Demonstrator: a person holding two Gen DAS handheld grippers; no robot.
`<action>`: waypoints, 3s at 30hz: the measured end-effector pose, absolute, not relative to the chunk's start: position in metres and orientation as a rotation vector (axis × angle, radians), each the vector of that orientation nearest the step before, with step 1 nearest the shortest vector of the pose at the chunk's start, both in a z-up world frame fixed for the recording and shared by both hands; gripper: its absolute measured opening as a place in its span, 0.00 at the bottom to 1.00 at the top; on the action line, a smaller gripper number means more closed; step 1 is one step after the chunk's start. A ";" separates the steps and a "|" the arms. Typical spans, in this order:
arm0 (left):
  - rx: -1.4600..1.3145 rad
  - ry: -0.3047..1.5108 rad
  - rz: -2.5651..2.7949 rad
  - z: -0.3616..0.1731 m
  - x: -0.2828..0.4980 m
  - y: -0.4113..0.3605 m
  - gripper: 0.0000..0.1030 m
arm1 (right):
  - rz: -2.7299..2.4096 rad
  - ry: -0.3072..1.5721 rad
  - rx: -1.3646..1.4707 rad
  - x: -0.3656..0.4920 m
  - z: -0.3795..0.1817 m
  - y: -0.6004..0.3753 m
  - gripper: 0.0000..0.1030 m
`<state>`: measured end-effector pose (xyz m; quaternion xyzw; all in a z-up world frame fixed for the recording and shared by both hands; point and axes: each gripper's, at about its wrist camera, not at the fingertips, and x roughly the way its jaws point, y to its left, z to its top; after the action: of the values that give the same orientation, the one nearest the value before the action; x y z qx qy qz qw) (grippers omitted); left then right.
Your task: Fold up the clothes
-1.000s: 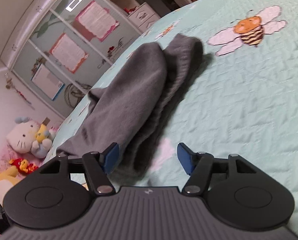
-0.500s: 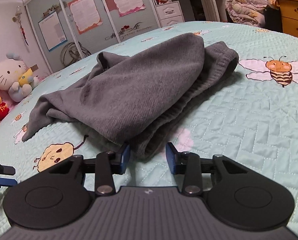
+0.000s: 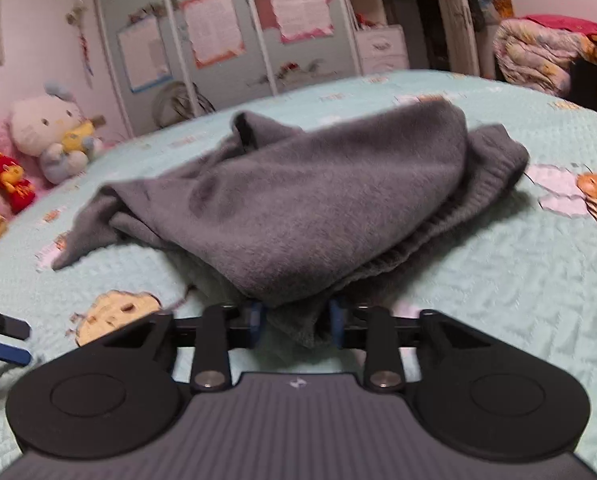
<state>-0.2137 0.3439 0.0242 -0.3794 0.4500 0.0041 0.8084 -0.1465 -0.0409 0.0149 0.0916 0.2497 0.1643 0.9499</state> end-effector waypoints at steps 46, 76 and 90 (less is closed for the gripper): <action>-0.484 0.674 0.258 0.045 -0.047 0.413 0.68 | -0.041 0.489 0.408 -0.165 -0.017 -0.212 0.08; -0.060 0.664 0.431 0.089 -0.131 0.403 0.16 | 0.057 0.466 0.186 -0.137 0.021 -0.166 0.09; -0.111 0.719 0.618 0.084 -0.177 0.487 0.30 | 0.173 0.507 0.195 -0.119 0.023 -0.124 0.06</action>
<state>-0.1773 0.4866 0.0837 -0.0537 0.3461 0.2974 0.8882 -0.1191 -0.1238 0.0227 0.0961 0.2499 0.0851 0.9597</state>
